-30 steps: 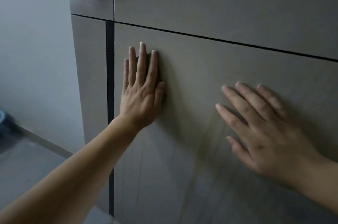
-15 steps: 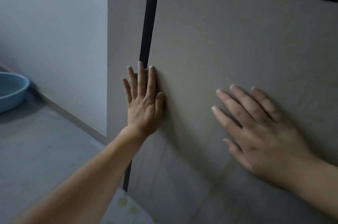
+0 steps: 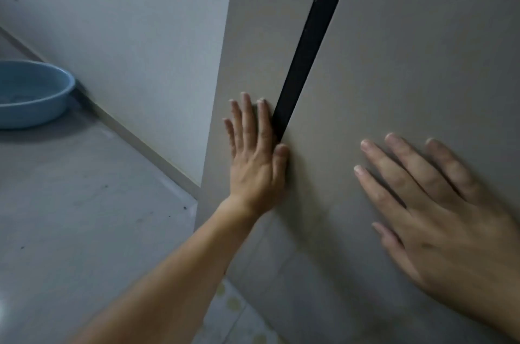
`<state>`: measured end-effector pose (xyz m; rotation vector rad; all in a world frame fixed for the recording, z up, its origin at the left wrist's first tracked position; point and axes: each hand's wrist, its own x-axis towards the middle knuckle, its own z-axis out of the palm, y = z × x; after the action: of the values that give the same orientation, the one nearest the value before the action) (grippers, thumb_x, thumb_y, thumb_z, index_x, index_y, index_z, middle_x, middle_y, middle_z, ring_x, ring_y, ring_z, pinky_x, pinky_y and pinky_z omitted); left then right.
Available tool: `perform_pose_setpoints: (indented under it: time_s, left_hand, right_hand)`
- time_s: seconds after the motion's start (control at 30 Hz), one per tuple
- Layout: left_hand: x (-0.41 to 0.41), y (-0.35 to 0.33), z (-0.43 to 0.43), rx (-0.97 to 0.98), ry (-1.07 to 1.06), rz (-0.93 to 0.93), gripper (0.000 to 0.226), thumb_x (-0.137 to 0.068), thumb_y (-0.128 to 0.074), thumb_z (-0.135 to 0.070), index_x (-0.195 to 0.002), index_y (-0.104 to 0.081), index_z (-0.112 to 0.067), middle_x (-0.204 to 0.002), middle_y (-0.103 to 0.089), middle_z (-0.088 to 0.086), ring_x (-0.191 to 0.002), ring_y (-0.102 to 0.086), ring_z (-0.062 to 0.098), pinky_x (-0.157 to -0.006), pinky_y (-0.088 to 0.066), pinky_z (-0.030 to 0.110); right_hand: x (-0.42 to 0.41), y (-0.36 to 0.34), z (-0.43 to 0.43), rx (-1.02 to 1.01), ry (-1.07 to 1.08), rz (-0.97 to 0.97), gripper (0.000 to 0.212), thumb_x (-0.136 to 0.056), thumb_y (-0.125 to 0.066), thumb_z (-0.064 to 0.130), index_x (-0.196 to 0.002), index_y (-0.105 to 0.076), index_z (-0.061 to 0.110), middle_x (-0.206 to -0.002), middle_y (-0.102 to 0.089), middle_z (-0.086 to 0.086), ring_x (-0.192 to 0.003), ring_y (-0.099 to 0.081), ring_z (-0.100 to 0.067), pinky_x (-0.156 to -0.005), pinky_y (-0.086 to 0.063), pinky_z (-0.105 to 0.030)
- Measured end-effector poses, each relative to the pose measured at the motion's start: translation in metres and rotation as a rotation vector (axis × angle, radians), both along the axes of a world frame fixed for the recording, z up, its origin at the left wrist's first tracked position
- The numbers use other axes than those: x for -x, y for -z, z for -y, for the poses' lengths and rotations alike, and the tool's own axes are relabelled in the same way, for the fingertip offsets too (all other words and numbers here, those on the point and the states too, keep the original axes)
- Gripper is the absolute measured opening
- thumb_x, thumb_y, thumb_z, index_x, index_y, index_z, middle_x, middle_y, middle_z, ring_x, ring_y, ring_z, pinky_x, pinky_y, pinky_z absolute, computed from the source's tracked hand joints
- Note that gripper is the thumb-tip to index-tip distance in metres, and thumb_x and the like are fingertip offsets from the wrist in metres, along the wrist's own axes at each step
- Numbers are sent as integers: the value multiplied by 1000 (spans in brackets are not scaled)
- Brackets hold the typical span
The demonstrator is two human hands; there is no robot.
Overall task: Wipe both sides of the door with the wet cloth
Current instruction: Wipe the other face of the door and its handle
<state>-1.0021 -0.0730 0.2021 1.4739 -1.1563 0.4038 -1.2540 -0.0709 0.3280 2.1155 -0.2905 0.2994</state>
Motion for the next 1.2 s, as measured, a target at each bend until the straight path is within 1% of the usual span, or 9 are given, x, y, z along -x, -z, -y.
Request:
perform_pose_setpoints:
  time_s: [0.07,0.13,0.33,0.5,0.6,0.77,1.0,1.07,1.2]
  left_hand:
    - [30,19,-5,10,77,182,66,-109,-18,-47,-162,11,-21,-169,21,5,-156,13,37,-127,7,52]
    - [19,35,-4,10,50,205,66,-109,-18,-47,-162,11,-23,-169,20,1,-157,13,32,-127,7,50]
    - [-56,35,5,-25,-95,-243,70,-106,-18,-44,-161,0,-4,-170,6,20,-158,11,33,-128,8,50]
    - [45,50,-8,-12,96,194,68,-108,-20,-47,-162,11,-19,-168,23,5,-156,17,36,-127,7,50]
    - [46,54,-8,9,67,269,67,-109,-21,-48,-162,11,-23,-169,21,2,-157,15,31,-127,7,48]
    - [6,14,0,3,-39,-93,71,-105,-26,-38,-160,-4,1,-166,3,31,-155,10,44,-126,6,58]
    - [168,-34,-17,34,165,612,59,-108,-27,-45,-159,-9,-21,-168,-4,11,-157,13,31,-128,3,46]
    - [163,-43,-19,29,127,641,60,-108,-28,-44,-161,-8,-24,-170,1,7,-158,10,29,-128,3,45]
    - [128,-107,-12,57,57,434,67,-108,-26,-41,-163,3,-16,-170,4,15,-156,9,40,-127,8,48]
  right_hand:
    - [-3,5,1,-5,-9,-1,64,-95,-48,33,-150,-44,0,-165,-27,-19,-152,-28,-38,-122,-22,-58]
    - [-4,8,2,-10,-11,7,63,-96,-43,32,-151,-44,0,-165,-26,-18,-153,-26,-37,-123,-20,-58]
    - [-6,11,4,-20,13,19,62,-98,-39,33,-152,-42,2,-166,-26,-17,-153,-24,-36,-123,-17,-59]
    - [-7,10,-2,-8,37,21,64,-93,-50,33,-150,-46,3,-165,-28,-17,-152,-27,-37,-124,-17,-56]
    - [4,5,-5,-9,48,7,65,-92,-52,34,-149,-47,3,-165,-28,-16,-152,-28,-36,-124,-18,-55]
    - [57,-5,-15,-4,90,26,61,-92,-53,33,-147,-51,8,-165,-30,-15,-152,-30,-35,-122,-22,-55]
    - [122,-24,-26,-28,127,127,57,-90,-57,33,-142,-58,11,-164,-31,-15,-151,-30,-36,-122,-24,-56]
    - [138,-34,-29,-42,141,152,58,-89,-58,33,-143,-57,11,-164,-30,-15,-151,-30,-36,-122,-24,-55]
    - [161,-47,-30,-63,136,166,57,-91,-54,32,-144,-56,9,-165,-28,-16,-153,-26,-35,-122,-24,-54]
